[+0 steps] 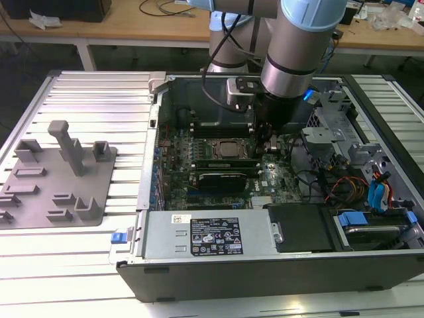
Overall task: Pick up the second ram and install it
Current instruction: 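Press down the second ram until it locks into place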
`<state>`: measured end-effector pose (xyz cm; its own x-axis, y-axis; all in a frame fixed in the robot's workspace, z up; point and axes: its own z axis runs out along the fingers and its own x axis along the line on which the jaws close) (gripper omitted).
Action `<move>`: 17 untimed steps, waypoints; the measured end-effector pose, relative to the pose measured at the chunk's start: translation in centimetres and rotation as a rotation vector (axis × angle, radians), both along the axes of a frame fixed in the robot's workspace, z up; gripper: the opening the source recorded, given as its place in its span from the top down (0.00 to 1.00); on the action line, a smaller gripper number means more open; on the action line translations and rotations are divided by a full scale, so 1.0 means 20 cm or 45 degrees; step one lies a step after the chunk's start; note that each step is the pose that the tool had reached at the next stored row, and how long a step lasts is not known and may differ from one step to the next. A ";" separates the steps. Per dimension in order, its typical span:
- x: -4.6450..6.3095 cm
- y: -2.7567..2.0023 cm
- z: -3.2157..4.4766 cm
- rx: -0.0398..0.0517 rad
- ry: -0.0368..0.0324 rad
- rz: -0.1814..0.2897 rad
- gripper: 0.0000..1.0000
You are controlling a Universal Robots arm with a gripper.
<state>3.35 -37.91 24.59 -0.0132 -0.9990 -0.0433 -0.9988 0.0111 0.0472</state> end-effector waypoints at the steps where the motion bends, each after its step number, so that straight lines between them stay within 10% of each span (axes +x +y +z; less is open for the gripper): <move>1: 0.00 0.000 0.001 0.000 0.0001 0.000 0.92; 17: -0.37 0.000 -0.001 0.000 -0.0117 0.000 0.92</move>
<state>-3.99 -37.91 24.58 -0.0129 -0.9990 -0.0436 -0.9992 0.0112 0.0380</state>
